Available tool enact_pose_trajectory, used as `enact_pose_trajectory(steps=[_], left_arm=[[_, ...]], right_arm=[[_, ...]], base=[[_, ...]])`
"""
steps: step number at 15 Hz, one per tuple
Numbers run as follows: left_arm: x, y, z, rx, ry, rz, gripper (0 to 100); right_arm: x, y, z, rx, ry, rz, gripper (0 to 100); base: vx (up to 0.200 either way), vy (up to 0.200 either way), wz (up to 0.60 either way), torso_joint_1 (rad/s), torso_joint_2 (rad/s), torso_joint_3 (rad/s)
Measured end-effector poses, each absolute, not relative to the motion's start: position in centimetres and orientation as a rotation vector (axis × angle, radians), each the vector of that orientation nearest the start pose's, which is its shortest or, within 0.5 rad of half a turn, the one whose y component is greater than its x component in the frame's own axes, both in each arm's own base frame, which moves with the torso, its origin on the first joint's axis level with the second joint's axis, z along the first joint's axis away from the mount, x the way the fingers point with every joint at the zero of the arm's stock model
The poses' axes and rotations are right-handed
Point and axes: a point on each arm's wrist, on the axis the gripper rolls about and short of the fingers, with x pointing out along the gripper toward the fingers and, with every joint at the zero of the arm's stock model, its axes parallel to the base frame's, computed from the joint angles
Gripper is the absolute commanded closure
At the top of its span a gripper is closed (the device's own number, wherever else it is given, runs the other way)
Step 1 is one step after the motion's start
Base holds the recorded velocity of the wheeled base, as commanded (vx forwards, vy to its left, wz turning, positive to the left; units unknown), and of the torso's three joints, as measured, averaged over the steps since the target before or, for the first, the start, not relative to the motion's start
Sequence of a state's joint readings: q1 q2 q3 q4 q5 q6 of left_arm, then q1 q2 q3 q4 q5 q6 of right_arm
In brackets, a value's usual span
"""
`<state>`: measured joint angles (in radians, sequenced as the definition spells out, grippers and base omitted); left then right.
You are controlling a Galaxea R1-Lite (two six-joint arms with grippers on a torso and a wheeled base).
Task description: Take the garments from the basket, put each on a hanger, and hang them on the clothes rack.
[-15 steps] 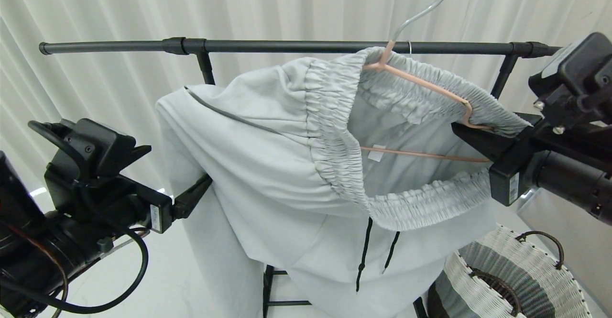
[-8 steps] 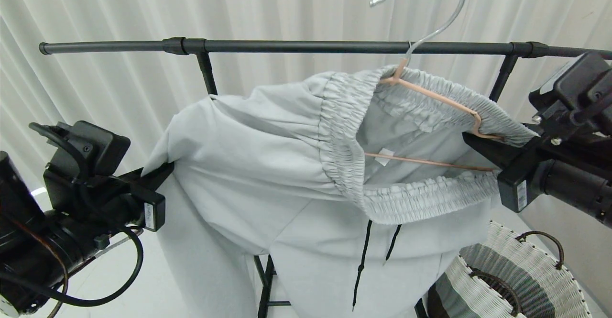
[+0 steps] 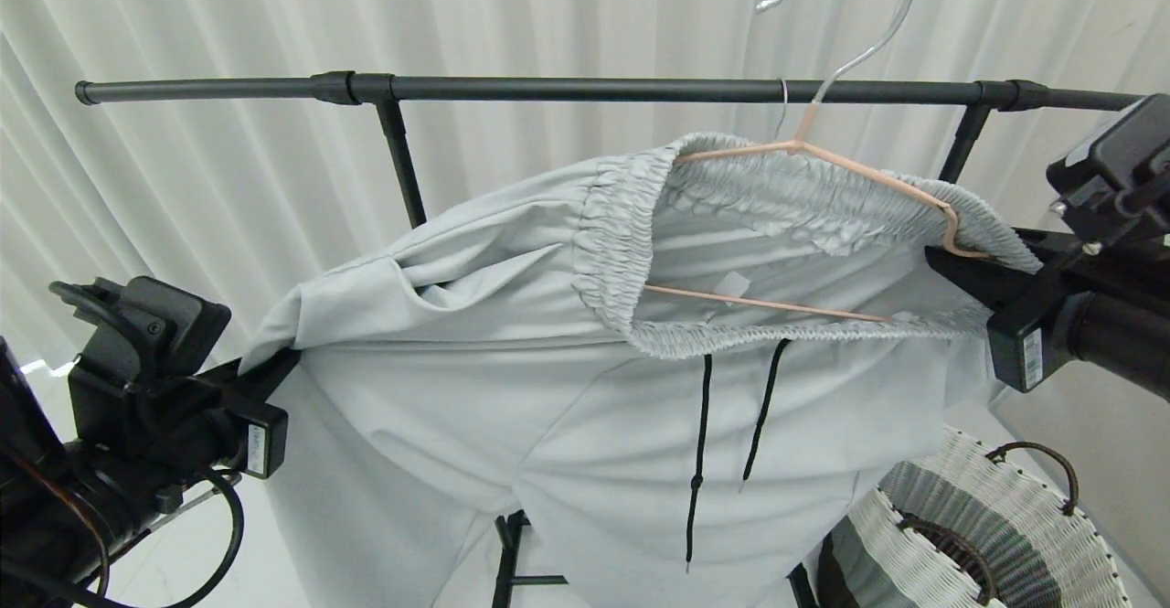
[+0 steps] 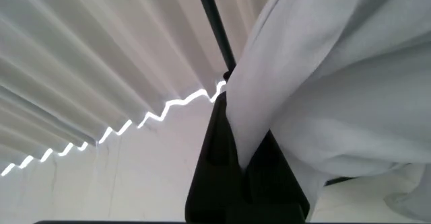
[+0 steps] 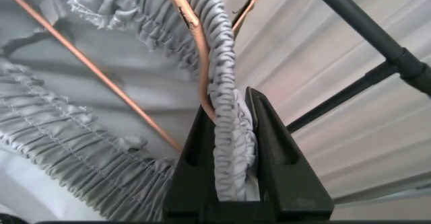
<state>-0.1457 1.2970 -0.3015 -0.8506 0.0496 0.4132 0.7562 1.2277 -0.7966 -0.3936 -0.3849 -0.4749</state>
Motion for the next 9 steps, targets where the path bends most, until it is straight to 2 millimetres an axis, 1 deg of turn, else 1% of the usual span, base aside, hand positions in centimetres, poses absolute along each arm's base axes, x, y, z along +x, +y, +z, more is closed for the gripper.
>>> enact_pose_trajectory(steps=[1,9], left_arm=[[17.65,-2.49,16.79,0.441,0.123,-0.127,0],[17.12,-2.63,17.16,0.451,0.097,-0.134,0]], right_arm=[[14.40,12.42,27.50,-0.484,-0.058,0.371,100],[14.44,12.42,27.94,-0.473,-0.065,0.365,100]], base=[[0.000,0.000,0.00,0.000,0.00,0.000],[0.000,0.000,0.00,0.000,0.00,0.000]])
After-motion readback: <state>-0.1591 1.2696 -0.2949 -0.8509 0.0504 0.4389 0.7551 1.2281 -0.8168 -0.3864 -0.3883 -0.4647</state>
